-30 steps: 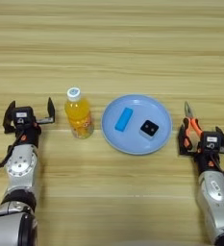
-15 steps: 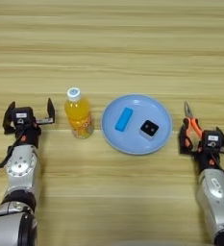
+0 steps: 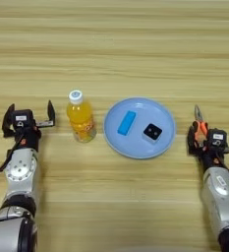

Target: Move the objects on the table

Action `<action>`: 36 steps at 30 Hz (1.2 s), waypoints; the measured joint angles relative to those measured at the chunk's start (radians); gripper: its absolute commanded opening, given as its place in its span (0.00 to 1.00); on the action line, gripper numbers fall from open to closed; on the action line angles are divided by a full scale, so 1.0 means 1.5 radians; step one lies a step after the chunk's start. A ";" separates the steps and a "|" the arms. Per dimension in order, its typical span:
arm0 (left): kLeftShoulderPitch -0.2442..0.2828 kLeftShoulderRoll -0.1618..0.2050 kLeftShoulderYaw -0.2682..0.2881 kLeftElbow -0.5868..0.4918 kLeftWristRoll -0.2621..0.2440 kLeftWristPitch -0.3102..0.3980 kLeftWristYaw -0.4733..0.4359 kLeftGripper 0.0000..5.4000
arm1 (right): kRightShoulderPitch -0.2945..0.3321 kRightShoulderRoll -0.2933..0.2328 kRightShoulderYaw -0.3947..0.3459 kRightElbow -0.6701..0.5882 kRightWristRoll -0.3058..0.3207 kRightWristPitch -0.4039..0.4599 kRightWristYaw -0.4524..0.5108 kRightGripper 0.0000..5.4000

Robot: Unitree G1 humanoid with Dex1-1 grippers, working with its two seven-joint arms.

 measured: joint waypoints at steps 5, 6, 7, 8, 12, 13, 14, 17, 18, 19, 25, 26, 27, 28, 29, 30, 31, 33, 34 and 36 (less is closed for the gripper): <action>-0.001 0.000 0.000 0.000 0.000 0.000 0.000 1.00 | -0.001 -0.001 0.001 0.001 -0.001 0.000 -0.001 0.62; -0.001 0.001 0.000 0.000 0.000 0.000 0.000 1.00 | -0.001 -0.001 0.000 0.001 -0.002 0.000 -0.002 0.62; -0.001 0.001 0.000 0.000 0.000 0.000 0.000 1.00 | -0.001 -0.002 0.000 0.002 -0.004 0.000 -0.004 0.62; -0.002 0.001 0.000 0.000 0.000 0.000 0.000 1.00 | -0.002 -0.002 0.000 0.004 -0.006 0.000 -0.006 0.62; -0.002 0.001 0.000 0.000 0.000 0.000 0.001 1.00 | -0.003 -0.002 0.000 0.005 -0.007 0.000 -0.009 0.61; -0.002 0.001 0.000 0.000 0.000 0.000 0.001 1.00 | -0.003 -0.002 0.000 0.005 -0.007 0.000 -0.009 0.61; -0.002 0.001 0.000 0.000 0.000 0.000 0.001 1.00 | -0.003 -0.002 0.000 0.005 -0.008 0.000 -0.009 0.61; -0.003 0.001 0.000 0.000 0.000 0.000 0.001 1.00 | 0.000 -0.002 -0.001 0.003 -0.009 0.000 -0.010 0.61; -0.003 0.000 0.000 0.000 0.000 0.000 0.001 1.00 | 0.001 -0.002 -0.001 0.003 -0.009 0.001 -0.010 0.61; -0.003 0.001 0.000 0.000 0.000 0.000 0.001 1.00 | 0.001 -0.002 -0.001 0.002 -0.009 0.001 -0.010 0.61; -0.004 0.001 -0.001 0.000 0.000 0.000 0.001 1.00 | 0.006 -0.002 -0.003 -0.004 -0.010 0.007 -0.010 0.61; -0.004 0.001 -0.001 0.000 0.000 0.000 0.001 1.00 | 0.006 -0.003 -0.004 -0.005 -0.011 0.008 -0.010 0.61; -0.004 0.001 -0.001 0.000 0.000 0.000 0.001 1.00 | 0.007 -0.003 -0.004 -0.005 -0.011 0.008 -0.010 0.61; -0.004 0.001 -0.001 0.000 0.000 0.000 0.001 1.00 | 0.007 -0.003 -0.005 -0.006 -0.011 0.009 -0.010 0.61; -0.004 0.000 -0.001 0.000 0.000 0.000 0.001 1.00 | 0.007 -0.003 -0.005 -0.007 -0.012 0.010 -0.010 0.61; -0.004 0.000 -0.001 0.000 0.000 0.000 0.001 1.00 | 0.007 -0.003 -0.007 -0.008 -0.013 0.012 -0.010 0.61; -0.004 0.001 -0.001 0.000 0.000 0.000 0.001 1.00 | 0.007 -0.004 -0.009 -0.009 -0.014 0.013 -0.011 0.61; -0.004 0.001 -0.001 0.000 0.000 0.000 0.001 1.00 | 0.008 -0.007 -0.013 -0.010 -0.014 0.014 -0.014 0.61; -0.004 0.000 -0.001 0.000 0.000 0.000 0.001 1.00 | 0.009 -0.010 -0.014 -0.011 -0.014 0.014 -0.014 0.61; -0.004 0.001 -0.001 0.000 0.000 0.000 0.001 1.00 | 0.012 -0.014 -0.016 -0.014 -0.014 0.015 -0.015 0.61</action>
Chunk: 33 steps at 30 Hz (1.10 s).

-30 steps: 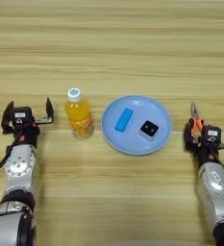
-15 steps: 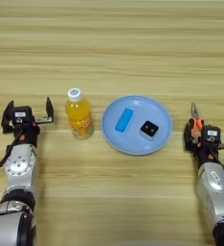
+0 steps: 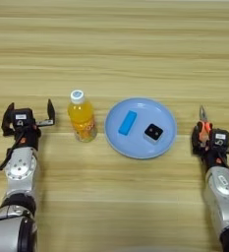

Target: Move the objects on the table

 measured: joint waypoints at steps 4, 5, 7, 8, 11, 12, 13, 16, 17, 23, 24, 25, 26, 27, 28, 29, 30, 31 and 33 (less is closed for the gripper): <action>-0.001 0.000 0.000 0.001 0.000 0.000 0.000 1.00 | 0.006 -0.003 -0.004 -0.006 0.000 0.001 -0.002 0.61; -0.001 0.000 0.000 0.002 0.000 0.000 0.000 1.00 | 0.007 -0.004 -0.006 -0.008 0.000 0.001 -0.003 0.61; -0.002 0.000 0.000 0.003 0.000 0.000 0.000 1.00 | 0.010 -0.006 -0.010 -0.010 0.000 0.001 -0.004 0.61; -0.002 0.000 -0.001 0.003 0.000 0.000 0.000 1.00 | 0.010 -0.007 -0.011 -0.010 0.000 0.001 -0.004 0.61; -0.003 0.000 -0.001 0.006 0.000 0.000 0.000 1.00 | 0.011 -0.010 -0.012 -0.011 0.000 0.001 -0.003 0.61; -0.003 0.000 -0.001 0.006 0.000 0.000 0.000 1.00 | 0.011 -0.010 -0.012 -0.011 0.000 0.001 -0.002 0.67; -0.003 0.000 -0.001 0.006 0.000 0.000 0.000 1.00 | 0.011 -0.010 -0.012 -0.012 0.000 0.000 -0.001 0.68; -0.004 0.000 -0.001 0.007 0.000 0.000 0.001 1.00 | 0.015 -0.013 -0.014 -0.018 0.002 -0.002 0.000 0.75; -0.004 0.000 -0.001 0.008 0.000 0.000 0.001 1.00 | 0.016 -0.014 -0.014 -0.022 0.002 -0.004 0.000 0.76; -0.003 -0.001 -0.004 0.012 0.000 0.000 0.001 1.00 | 0.045 -0.017 -0.016 -0.053 0.000 -0.015 -0.001 0.89; -0.003 -0.001 -0.005 0.012 0.000 0.000 0.001 1.00 | 0.052 -0.018 -0.016 -0.063 0.000 -0.014 -0.001 0.90; -0.003 -0.001 -0.006 0.012 0.000 0.000 0.001 1.00 | 0.059 -0.019 -0.016 -0.072 -0.001 -0.013 0.000 0.93; -0.003 -0.001 -0.007 0.012 0.000 -0.001 0.001 1.00 | 0.067 -0.022 -0.016 -0.084 -0.002 -0.013 0.000 0.94; -0.003 -0.002 -0.008 0.012 0.000 -0.001 0.001 1.00 | 0.071 -0.024 -0.016 -0.093 -0.003 -0.012 0.000 0.97; -0.003 -0.002 -0.011 0.012 0.001 -0.001 0.002 1.00 | 0.073 -0.027 -0.016 -0.104 -0.005 -0.011 0.000 1.00; -0.003 -0.002 -0.012 0.012 0.003 -0.001 0.003 1.00 | 0.075 -0.029 -0.015 -0.113 -0.006 -0.010 0.000 1.00; -0.003 -0.002 -0.013 0.012 0.005 -0.002 0.005 1.00 | 0.077 -0.031 -0.014 -0.126 -0.008 -0.009 0.000 1.00; -0.003 -0.002 -0.014 0.012 0.006 -0.002 0.007 1.00 | 0.079 -0.032 -0.013 -0.136 -0.009 -0.007 0.000 1.00; -0.003 -0.002 -0.015 0.012 0.006 -0.003 0.008 1.00 | 0.082 -0.035 -0.008 -0.161 -0.013 -0.001 0.002 1.00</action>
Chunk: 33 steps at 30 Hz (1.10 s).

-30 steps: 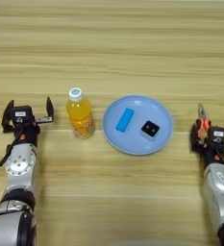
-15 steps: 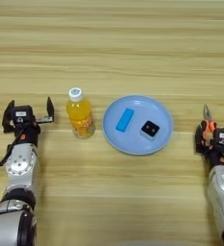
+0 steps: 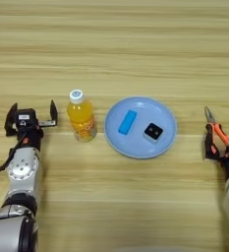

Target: Move the objects on the table

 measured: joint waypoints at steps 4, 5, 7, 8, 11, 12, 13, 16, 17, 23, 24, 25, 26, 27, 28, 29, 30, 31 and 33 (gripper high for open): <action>0.000 0.000 -0.005 0.000 0.005 -0.005 0.001 1.00 | 0.015 -0.012 0.014 -0.054 -0.012 0.014 0.016 1.00; 0.000 0.000 -0.006 0.000 0.006 -0.005 0.001 1.00 | 0.017 -0.013 0.016 -0.062 -0.013 0.019 0.018 1.00; 0.000 0.000 -0.009 0.000 0.011 -0.006 0.002 1.00 | 0.024 -0.022 0.018 -0.090 -0.014 0.029 0.028 1.00; 0.000 0.000 -0.009 0.000 0.014 -0.006 0.002 1.00 | 0.026 -0.025 0.019 -0.101 -0.014 0.031 0.031 1.00; 0.000 0.000 -0.009 0.000 0.016 -0.006 0.005 1.00 | 0.029 -0.031 0.026 -0.136 -0.014 0.045 0.047 1.00; 0.000 0.000 -0.009 0.000 0.016 -0.006 0.006 1.00 | 0.029 -0.032 0.028 -0.144 -0.014 0.046 0.053 1.00; 0.000 0.000 -0.009 0.000 0.016 -0.006 0.006 1.00 | 0.028 -0.034 0.032 -0.151 -0.014 0.048 0.059 1.00; 0.001 0.000 -0.009 0.000 0.017 -0.006 0.006 1.00 | 0.028 -0.042 0.040 -0.162 -0.019 0.064 0.072 1.00; 0.001 -0.001 -0.010 0.000 0.017 -0.006 0.006 1.00 | 0.026 -0.044 0.044 -0.167 -0.019 0.071 0.074 1.00; 0.001 -0.009 -0.011 0.000 0.018 -0.006 0.011 1.00 | -0.003 -0.046 0.063 -0.183 -0.015 0.102 0.105 1.00; 0.001 -0.011 -0.012 0.000 0.018 -0.006 0.011 1.00 | -0.008 -0.046 0.065 -0.183 -0.013 0.107 0.110 1.00; 0.001 -0.012 -0.013 0.000 0.018 -0.006 0.011 1.00 | -0.012 -0.046 0.068 -0.186 -0.008 0.114 0.118 1.00; 0.001 -0.013 -0.014 0.000 0.018 -0.006 0.011 1.00 | -0.016 -0.046 0.072 -0.190 -0.002 0.120 0.126 1.00; 0.001 -0.013 -0.014 0.000 0.018 -0.007 0.011 1.00 | -0.019 -0.046 0.075 -0.193 0.002 0.125 0.131 1.00; 0.002 -0.013 -0.015 0.000 0.018 -0.007 0.011 1.00 | -0.021 -0.046 0.078 -0.195 0.002 0.131 0.133 1.00; 0.002 -0.013 -0.015 0.000 0.018 -0.007 0.011 1.00 | -0.024 -0.047 0.081 -0.195 0.001 0.134 0.138 1.00; 0.003 -0.013 -0.015 0.000 0.018 -0.007 0.012 1.00 | -0.028 -0.049 0.089 -0.195 -0.001 0.139 0.144 1.00; 0.003 -0.013 -0.016 0.000 0.018 -0.007 0.012 1.00 | -0.034 -0.049 0.095 -0.195 -0.002 0.144 0.148 1.00; 0.003 -0.014 -0.016 0.000 0.018 -0.007 0.012 1.00 | -0.050 -0.048 0.111 -0.195 -0.001 0.153 0.161 1.00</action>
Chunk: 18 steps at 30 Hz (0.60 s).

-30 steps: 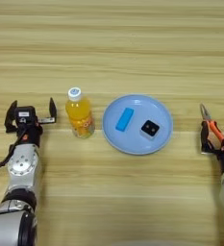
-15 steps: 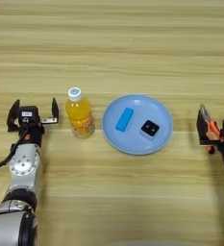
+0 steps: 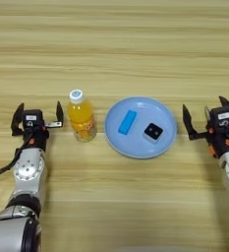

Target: Move the objects on the table

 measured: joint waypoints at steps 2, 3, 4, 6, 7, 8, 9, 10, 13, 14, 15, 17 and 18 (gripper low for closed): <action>0.000 -0.001 0.000 0.000 0.000 0.000 0.000 1.00 | -0.016 0.003 0.016 0.000 0.001 0.007 0.014 1.00; 0.000 -0.002 0.000 0.000 0.000 0.000 0.000 1.00 | -0.023 0.003 0.027 0.000 0.000 0.009 0.021 1.00; 0.000 -0.002 0.000 0.000 0.000 0.000 0.000 1.00 | -0.025 0.003 0.032 0.001 -0.001 0.009 0.027 1.00; 0.000 -0.003 0.000 0.000 0.000 0.000 0.000 1.00 | -0.029 0.000 0.048 0.005 -0.008 0.010 0.039 1.00; 0.001 -0.003 0.000 0.000 0.000 0.000 0.000 1.00 | -0.030 -0.002 0.052 0.006 -0.009 0.011 0.043 1.00; 0.001 -0.003 0.000 -0.001 0.000 -0.001 0.000 1.00 | -0.030 -0.006 0.058 0.007 -0.012 0.014 0.050 1.00; 0.002 -0.003 0.000 -0.001 0.000 -0.001 0.000 1.00 | -0.031 -0.009 0.064 0.010 -0.016 0.018 0.056 1.00; 0.002 -0.003 0.000 -0.002 0.000 -0.003 0.001 1.00 | -0.032 -0.011 0.068 0.014 -0.019 0.023 0.059 1.00; 0.006 -0.003 0.000 -0.005 0.000 -0.006 0.002 1.00 | -0.033 -0.013 0.077 0.029 -0.022 0.030 0.069 1.00; 0.008 -0.003 0.000 -0.006 0.000 -0.006 0.002 1.00 | -0.035 -0.013 0.079 0.032 -0.023 0.036 0.069 1.00; 0.009 -0.003 0.000 -0.007 0.000 -0.007 0.003 1.00 | -0.036 -0.013 0.082 0.035 -0.024 0.038 0.070 1.00; 0.012 -0.003 0.000 -0.008 -0.001 -0.009 0.004 1.00 | -0.037 -0.014 0.089 0.037 -0.027 0.041 0.074 1.00; 0.013 -0.003 0.000 -0.009 -0.001 -0.010 0.004 1.00 | -0.037 -0.015 0.093 0.038 -0.030 0.046 0.076 1.00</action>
